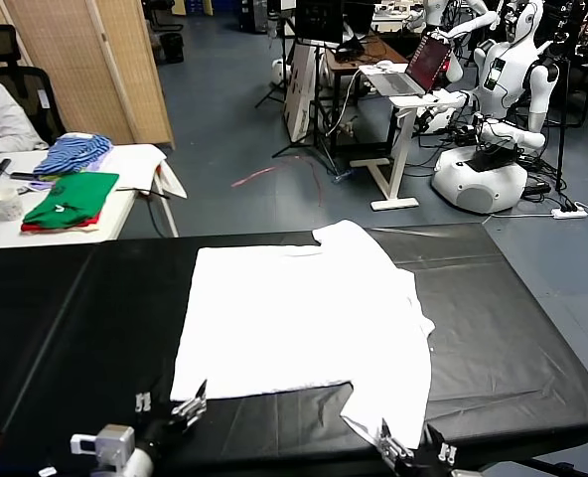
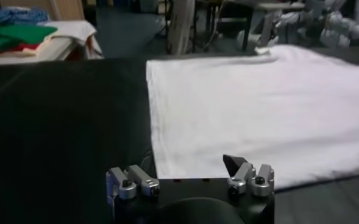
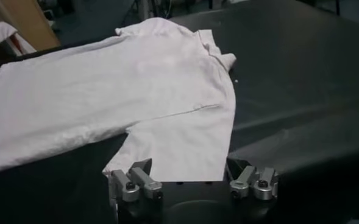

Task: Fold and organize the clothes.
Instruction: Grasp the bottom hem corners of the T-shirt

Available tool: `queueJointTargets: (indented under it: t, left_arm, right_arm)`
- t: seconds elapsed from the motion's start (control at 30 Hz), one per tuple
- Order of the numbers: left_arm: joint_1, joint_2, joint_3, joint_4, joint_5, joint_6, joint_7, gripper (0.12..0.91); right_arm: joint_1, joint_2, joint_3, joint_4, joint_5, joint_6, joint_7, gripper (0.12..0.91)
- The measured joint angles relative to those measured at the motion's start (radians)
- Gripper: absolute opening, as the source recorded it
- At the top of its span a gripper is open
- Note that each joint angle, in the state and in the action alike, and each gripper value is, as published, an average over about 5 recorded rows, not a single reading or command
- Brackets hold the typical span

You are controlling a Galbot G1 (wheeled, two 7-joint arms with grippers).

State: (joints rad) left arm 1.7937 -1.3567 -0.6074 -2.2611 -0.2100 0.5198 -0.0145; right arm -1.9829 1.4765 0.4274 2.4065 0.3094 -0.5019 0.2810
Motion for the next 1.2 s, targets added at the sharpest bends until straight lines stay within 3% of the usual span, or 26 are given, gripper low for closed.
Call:
queueJointTargets:
  t: [0.3, 0.6, 0.73, 0.87, 1.0, 1.1, 1.2]
  left_arm:
    - [-0.005, -0.011, 0.004, 0.013, 0.007, 0.01, -0.018, 0.907]
    - [-0.002, -0.02, 0.012, 0.017, 0.015, 0.008, -0.025, 0.907]
    - [-0.002, -0.02, 0.017, 0.025, 0.028, 0.005, -0.025, 0.891]
    - [0.001, -0.021, 0.027, 0.026, 0.044, 0.009, -0.022, 0.853]
    - [0.005, -0.02, 0.037, 0.022, 0.056, 0.014, -0.009, 0.702]
    - [0.008, -0.018, 0.042, 0.017, 0.063, 0.019, 0.003, 0.521]
    - [0.01, -0.016, 0.047, 0.011, 0.065, 0.022, 0.008, 0.339]
  right_arm:
    - [0.003, -0.002, -0.003, -0.013, 0.022, -0.016, 0.039, 0.907]
    - [0.006, -0.003, 0.009, -0.006, 0.09, -0.02, 0.05, 0.899]
    - [0.005, -0.002, 0.01, 0.0, 0.111, -0.029, 0.057, 0.823]
    - [0.003, -0.001, 0.014, 0.005, 0.123, -0.036, 0.06, 0.69]
    - [0.0, 0.001, 0.017, 0.011, 0.131, -0.045, 0.065, 0.541]
    - [-0.004, 0.003, 0.018, 0.014, 0.133, -0.049, 0.068, 0.446]
    - [-0.007, 0.006, 0.017, 0.016, 0.134, -0.052, 0.072, 0.274]
